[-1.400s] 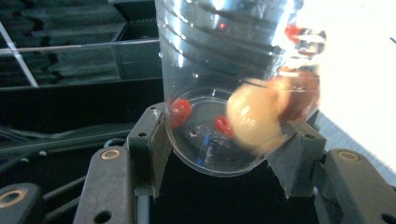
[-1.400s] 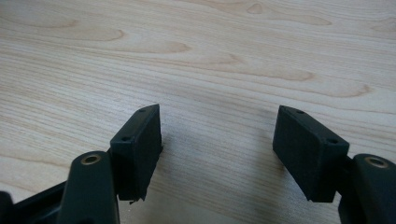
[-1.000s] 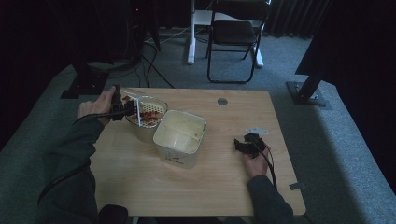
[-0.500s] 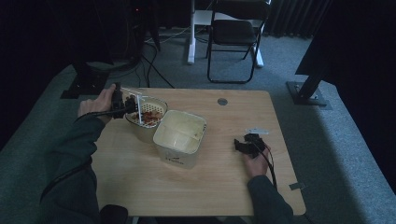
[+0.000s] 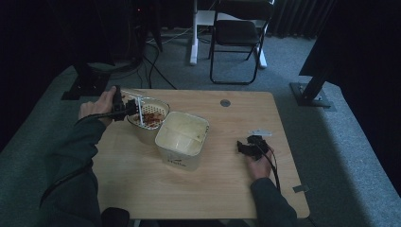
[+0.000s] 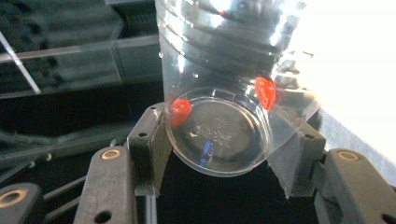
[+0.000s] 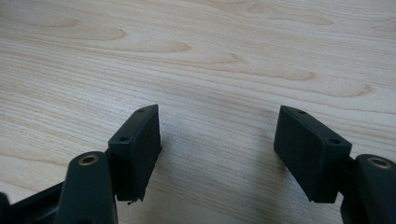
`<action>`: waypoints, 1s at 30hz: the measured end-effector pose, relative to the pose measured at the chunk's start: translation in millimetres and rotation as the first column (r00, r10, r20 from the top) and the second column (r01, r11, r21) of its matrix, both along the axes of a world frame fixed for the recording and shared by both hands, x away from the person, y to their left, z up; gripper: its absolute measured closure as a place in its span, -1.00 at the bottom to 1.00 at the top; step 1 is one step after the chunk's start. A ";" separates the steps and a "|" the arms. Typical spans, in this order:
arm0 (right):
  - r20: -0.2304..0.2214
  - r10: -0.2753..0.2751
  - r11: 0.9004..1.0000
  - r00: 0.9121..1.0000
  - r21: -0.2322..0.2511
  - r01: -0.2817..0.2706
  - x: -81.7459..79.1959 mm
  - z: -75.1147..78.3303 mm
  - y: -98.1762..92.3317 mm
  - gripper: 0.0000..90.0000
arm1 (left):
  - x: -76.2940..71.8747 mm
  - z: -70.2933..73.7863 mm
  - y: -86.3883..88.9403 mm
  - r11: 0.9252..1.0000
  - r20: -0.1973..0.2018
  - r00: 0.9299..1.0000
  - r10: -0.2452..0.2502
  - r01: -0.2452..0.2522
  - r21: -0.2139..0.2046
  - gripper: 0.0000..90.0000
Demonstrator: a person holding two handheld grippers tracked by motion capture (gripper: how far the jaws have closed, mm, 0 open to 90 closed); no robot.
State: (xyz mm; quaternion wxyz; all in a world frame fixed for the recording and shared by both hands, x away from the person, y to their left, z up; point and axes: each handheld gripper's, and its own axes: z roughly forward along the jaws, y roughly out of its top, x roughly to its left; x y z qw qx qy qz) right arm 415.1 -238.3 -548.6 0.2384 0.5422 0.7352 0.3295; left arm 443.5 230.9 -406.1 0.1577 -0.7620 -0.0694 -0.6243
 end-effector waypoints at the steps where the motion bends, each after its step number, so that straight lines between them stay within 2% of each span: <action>1: 0.000 0.000 1.000 1.000 0.000 0.000 0.0 0.0 0.0 -0.31 | 2.4 -2.5 2.2 0.999 0.003 1.000 0.028 -0.028 0.038 -0.03; 2: 0.000 0.000 1.000 1.000 0.000 0.000 0.0 0.0 0.0 -0.31 | 2.4 -2.5 2.2 0.999 0.003 1.000 0.028 -0.028 0.038 -0.03; 3: 0.000 0.000 1.000 1.000 0.000 0.000 0.0 0.0 0.0 -0.31 | 1.0 -1.9 2.8 1.000 0.000 1.000 0.024 -0.024 0.009 -0.03; 4: 0.000 0.000 1.000 1.000 0.000 0.000 0.1 0.0 0.0 -0.31 | 0.2 -3.4 2.5 0.999 0.003 1.000 0.020 -0.020 0.035 -0.03; 5: 0.000 0.000 1.000 1.000 0.000 0.000 0.1 0.0 0.0 -0.31 | -3.1 -0.9 0.0 1.000 0.002 1.000 -0.009 0.009 -0.005 -0.02; 6: 0.000 0.000 1.000 1.000 0.000 0.000 0.1 0.0 0.0 -0.31 | -0.1 -2.3 0.7 1.000 0.000 1.000 0.016 -0.016 0.008 -0.02; 7: 0.000 0.001 1.000 1.000 0.000 -0.001 0.1 0.0 0.0 -0.31 | -1.0 -2.6 -0.9 1.000 0.007 1.000 0.002 -0.002 0.020 -0.03; 8: 0.001 0.000 1.000 1.000 0.000 0.000 0.1 0.0 0.0 -0.31 | -2.1 -1.4 -2.9 1.000 0.000 1.000 -0.013 0.013 0.001 -0.02; 9: 0.000 0.000 1.000 1.000 0.000 0.000 0.1 0.0 0.0 -0.31 | 0.0 -2.7 -3.5 0.999 0.005 1.000 0.004 -0.004 0.033 -0.02; 10: 0.000 0.000 1.000 1.000 0.000 0.000 0.1 0.0 0.0 -0.31 | -2.1 -0.8 -5.9 1.000 0.010 1.000 -0.024 0.024 0.014 -0.02; 11: 0.000 0.000 1.000 1.000 0.000 0.000 0.1 0.0 0.0 -0.31 | -0.1 -0.3 -6.3 1.000 0.004 1.000 -0.007 0.007 0.013 -0.02; 12: 0.000 0.000 1.000 1.000 0.000 0.000 0.1 0.0 0.0 -0.31 | 1.1 -1.2 -6.2 0.999 0.007 1.000 -0.005 0.005 0.038 -0.03; 13: 0.000 0.000 1.000 1.000 0.000 0.000 0.2 0.0 0.0 -0.31 | -1.1 1.7 -8.0 1.000 0.007 1.000 -0.024 0.024 -0.003 -0.02; 14: 0.000 0.000 1.000 1.000 0.000 0.000 0.1 0.0 0.0 -0.31 | 1.1 2.8 -7.4 1.000 -0.006 1.000 0.004 -0.005 -0.019 -0.03; 15: 0.000 0.000 1.000 1.000 0.000 0.000 0.2 0.0 0.0 -0.31 | 0.8 1.7 -7.4 1.000 -0.004 1.000 -0.002 0.002 -0.002 -0.03; 16: 0.000 0.000 1.000 1.000 0.000 0.000 0.2 0.0 0.0 -0.31 | -1.4 3.0 -8.4 0.999 -0.010 1.000 -0.023 0.023 -0.036 -0.03; 17: 0.000 0.000 1.000 1.000 0.000 0.000 0.2 0.0 -0.1 -0.31 | 0.2 2.2 -8.0 1.000 -0.012 1.000 -0.001 0.000 -0.030 -0.03; 20: 0.000 0.000 1.000 1.000 0.000 0.000 0.3 0.0 -0.1 -0.31 | -0.2 1.6 -7.5 0.996 -0.024 1.000 -0.002 -0.001 -0.093 -0.03; 21: 0.000 0.000 1.000 1.000 0.001 0.000 0.3 0.0 -0.1 -0.31 | 0.0 1.6 -6.7 0.991 -0.029 1.000 -0.002 -0.002 -0.137 -0.03; 22: 0.000 0.000 1.000 1.000 0.001 0.000 0.2 0.0 0.0 -0.31 | -0.2 2.8 -5.4 0.976 -0.039 0.999 -0.011 0.002 -0.220 -0.03; 23: 0.000 0.000 1.000 1.000 0.000 0.000 0.2 0.0 -0.1 -0.31 | -0.7 3.8 -3.8 0.962 -0.031 0.999 -0.007 -0.002 -0.272 -0.03; 24: 0.000 0.000 1.000 1.000 0.000 0.000 0.3 0.0 -0.1 -0.31 | -0.9 4.2 -2.4 0.953 -0.038 0.999 -0.005 -0.007 -0.304 -0.03; 25: 0.000 0.000 1.000 1.000 0.000 0.000 0.3 0.0 -0.1 -0.31 | -1.3 4.1 -1.0 0.939 -0.055 0.998 -0.008 -0.011 -0.343 -0.03; 27: 0.000 0.000 1.000 1.000 0.000 0.000 0.3 0.0 -0.1 -0.31 | -1.0 0.6 1.2 0.929 -0.062 0.998 0.000 -0.023 -0.369 -0.04; 28: 0.000 0.000 1.000 1.000 0.000 0.000 0.2 0.0 -0.1 -0.31 | -1.3 0.2 2.3 0.918 -0.073 0.997 -0.005 -0.024 -0.395 -0.04; 29: 0.000 0.000 1.000 1.000 0.000 0.000 0.2 0.0 0.0 -0.31 | -1.6 1.0 3.8 0.903 -0.083 0.997 -0.003 -0.033 -0.429 -0.04; 30: 0.000 0.000 1.000 1.000 0.000 0.000 0.2 0.0 0.0 -0.31 | -1.4 2.1 5.7 0.881 -0.090 0.996 -0.003 -0.040 -0.471 -0.04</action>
